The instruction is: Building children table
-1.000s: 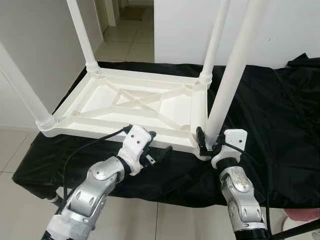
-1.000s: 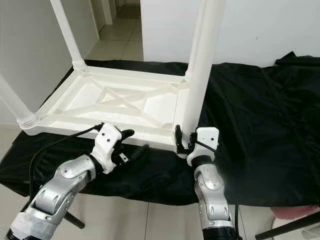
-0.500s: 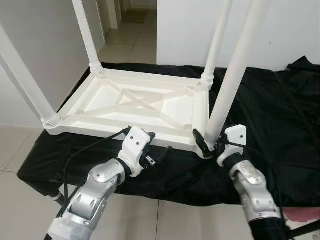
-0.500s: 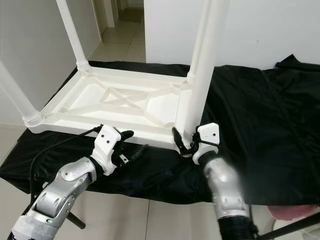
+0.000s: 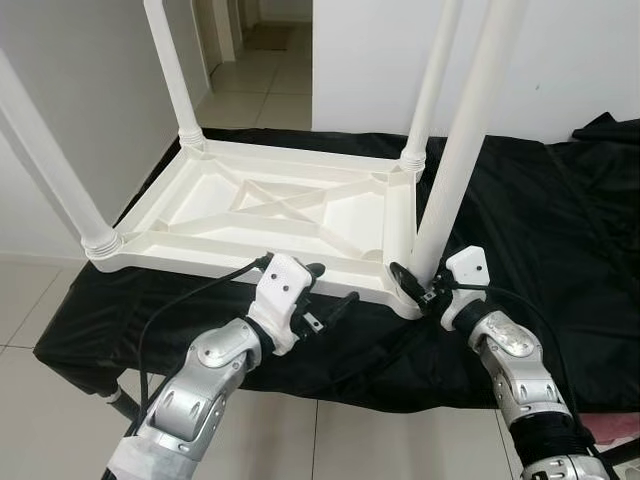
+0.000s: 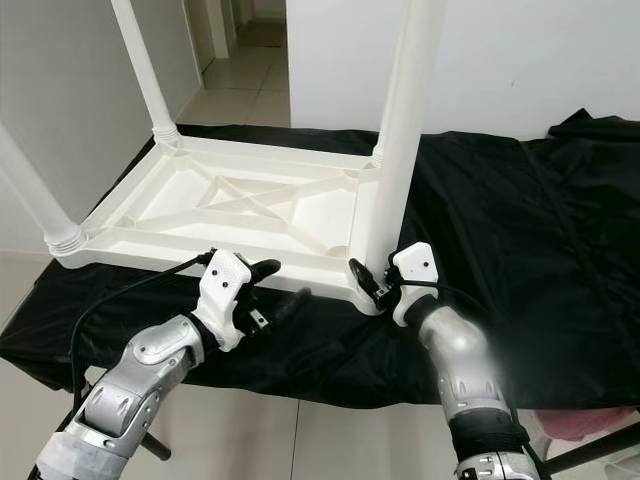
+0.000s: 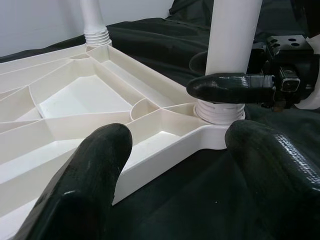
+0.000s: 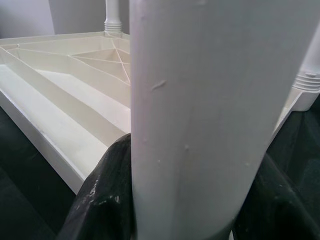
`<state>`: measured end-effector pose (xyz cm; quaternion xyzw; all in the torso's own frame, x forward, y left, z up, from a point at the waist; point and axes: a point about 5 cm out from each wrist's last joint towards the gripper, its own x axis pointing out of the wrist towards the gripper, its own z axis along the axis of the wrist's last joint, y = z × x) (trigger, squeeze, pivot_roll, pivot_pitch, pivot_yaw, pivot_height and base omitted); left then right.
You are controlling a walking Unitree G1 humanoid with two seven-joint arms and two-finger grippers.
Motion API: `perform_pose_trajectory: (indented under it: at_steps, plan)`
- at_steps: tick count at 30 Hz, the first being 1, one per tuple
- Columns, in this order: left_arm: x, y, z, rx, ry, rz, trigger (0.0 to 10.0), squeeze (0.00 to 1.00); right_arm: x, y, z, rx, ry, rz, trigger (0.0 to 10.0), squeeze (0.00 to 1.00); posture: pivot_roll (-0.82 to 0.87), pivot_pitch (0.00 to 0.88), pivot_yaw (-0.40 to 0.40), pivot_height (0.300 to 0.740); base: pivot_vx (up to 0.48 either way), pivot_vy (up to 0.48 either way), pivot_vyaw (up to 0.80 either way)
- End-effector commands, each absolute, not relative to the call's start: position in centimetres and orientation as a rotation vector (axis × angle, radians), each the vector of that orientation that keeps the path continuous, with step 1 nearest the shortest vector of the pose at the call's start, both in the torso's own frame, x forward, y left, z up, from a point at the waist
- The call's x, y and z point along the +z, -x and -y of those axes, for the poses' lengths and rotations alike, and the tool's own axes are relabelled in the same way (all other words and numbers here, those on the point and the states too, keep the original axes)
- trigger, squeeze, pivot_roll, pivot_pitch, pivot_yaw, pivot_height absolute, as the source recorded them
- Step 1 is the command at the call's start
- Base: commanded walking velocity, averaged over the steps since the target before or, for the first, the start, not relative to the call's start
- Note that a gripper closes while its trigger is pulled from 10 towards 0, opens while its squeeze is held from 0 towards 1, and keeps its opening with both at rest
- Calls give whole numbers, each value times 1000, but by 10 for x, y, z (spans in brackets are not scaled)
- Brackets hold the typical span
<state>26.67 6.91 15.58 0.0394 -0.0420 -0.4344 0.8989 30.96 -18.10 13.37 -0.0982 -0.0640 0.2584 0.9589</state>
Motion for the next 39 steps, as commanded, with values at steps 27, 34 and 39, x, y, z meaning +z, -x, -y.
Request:
perform_pose_trajectory:
  at_steps: [27, 34, 39]
  plan:
    - [149, -274, -87, -764, -48, 65, 10000, 0, 103, -291, 157, -228, -31, -50, 10000, 0, 5, 63, 44, 740, 0, 0, 0]
    - [153, -281, -91, -747, -54, 75, 10000, 0, 111, -295, 143, -258, -43, -37, 10000, 0, 9, 48, 48, 740, 0, 0, 0]
    - [155, -283, -87, -752, -52, 84, 10000, 0, 118, -297, 146, -210, -67, 2, 10000, 1000, 17, 46, 42, 740, 0, 0, 0]
